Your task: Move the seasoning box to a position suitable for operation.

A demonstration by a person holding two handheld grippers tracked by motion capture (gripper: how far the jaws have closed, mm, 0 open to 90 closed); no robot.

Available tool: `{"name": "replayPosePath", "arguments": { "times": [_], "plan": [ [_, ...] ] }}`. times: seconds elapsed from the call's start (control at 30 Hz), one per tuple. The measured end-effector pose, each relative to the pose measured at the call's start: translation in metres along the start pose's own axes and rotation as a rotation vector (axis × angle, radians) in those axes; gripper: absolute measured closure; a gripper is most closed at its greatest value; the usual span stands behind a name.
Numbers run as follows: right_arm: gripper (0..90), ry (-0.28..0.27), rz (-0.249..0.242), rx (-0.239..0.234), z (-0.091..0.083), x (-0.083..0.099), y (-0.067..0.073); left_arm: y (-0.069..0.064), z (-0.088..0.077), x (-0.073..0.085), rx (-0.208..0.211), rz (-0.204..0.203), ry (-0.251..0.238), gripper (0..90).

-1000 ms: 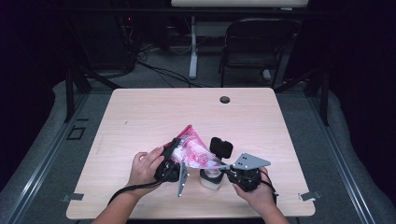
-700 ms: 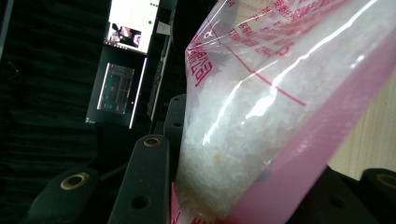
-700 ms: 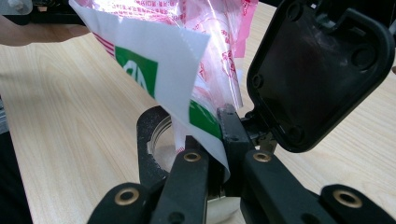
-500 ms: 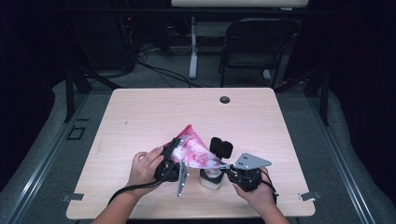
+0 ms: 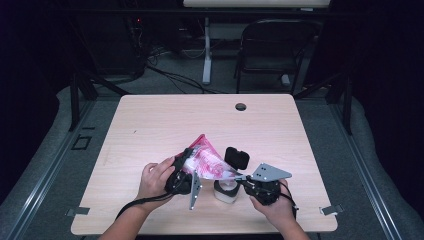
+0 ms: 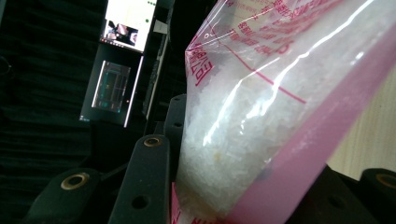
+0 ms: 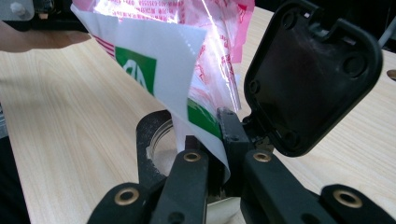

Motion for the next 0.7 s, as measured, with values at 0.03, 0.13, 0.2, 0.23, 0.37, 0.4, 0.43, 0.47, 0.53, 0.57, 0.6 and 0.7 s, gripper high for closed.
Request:
{"name": "replayPosePath", "arguments": {
  "times": [0.03,0.13,0.2,0.23,0.37,0.4,0.43,0.47,0.53,0.57,0.6,0.7],
  "plan": [
    [89.6,-0.002,0.001,-0.002,0.0,0.0,0.0,-0.001,0.0,0.0,0.007,-0.005,0.001,69.0],
    [89.6,-0.005,0.001,0.0,-0.001,-0.001,0.0,-0.004,0.002,0.001,0.02,-0.024,-0.003,69.1],
    [89.6,-0.01,0.004,0.001,-0.001,-0.002,0.0,-0.004,0.002,0.001,0.03,-0.027,0.002,69.2],
    [89.6,-0.014,0.006,-0.001,-0.002,-0.002,0.0,-0.005,0.002,0.001,0.034,-0.038,-0.001,69.3],
    [89.7,-0.026,0.012,-0.003,-0.002,-0.005,0.0,-0.006,0.003,0.003,0.052,-0.062,-0.002,69.3],
    [89.6,-0.025,0.012,-0.004,-0.002,-0.005,0.0,-0.008,0.004,0.004,0.058,-0.075,-0.001,69.3],
    [89.6,-0.027,0.012,-0.005,-0.002,-0.006,0.0,-0.007,0.004,0.004,0.061,-0.076,-0.005,69.3],
    [89.6,-0.031,0.01,-0.008,-0.002,-0.006,0.001,-0.008,0.004,0.004,0.065,-0.081,-0.004,69.4],
    [89.6,-0.041,0.014,-0.011,-0.002,-0.009,0.001,-0.009,0.004,0.006,0.075,-0.091,0.004,69.4],
    [89.6,-0.043,0.013,-0.012,-0.002,-0.01,0.001,-0.01,0.004,0.006,0.08,-0.097,0.005,69.4],
    [89.7,-0.046,0.014,-0.015,-0.003,-0.011,0.001,-0.01,0.004,0.007,0.086,-0.104,0.005,69.5],
    [89.7,-0.056,0.021,-0.022,-0.003,-0.013,0.001,-0.011,0.004,0.008,0.096,-0.118,0.006,69.6]
  ]
}}
Point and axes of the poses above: each handheld gripper's, and its own axes: z roughly forward along the jaws, x roughly out of its underside, y roughly to its left, the point moved 9 cm from there along z, roughly forward along the jaws, and after that the axes turned 3 degrees about y, right-handed, at the moved point
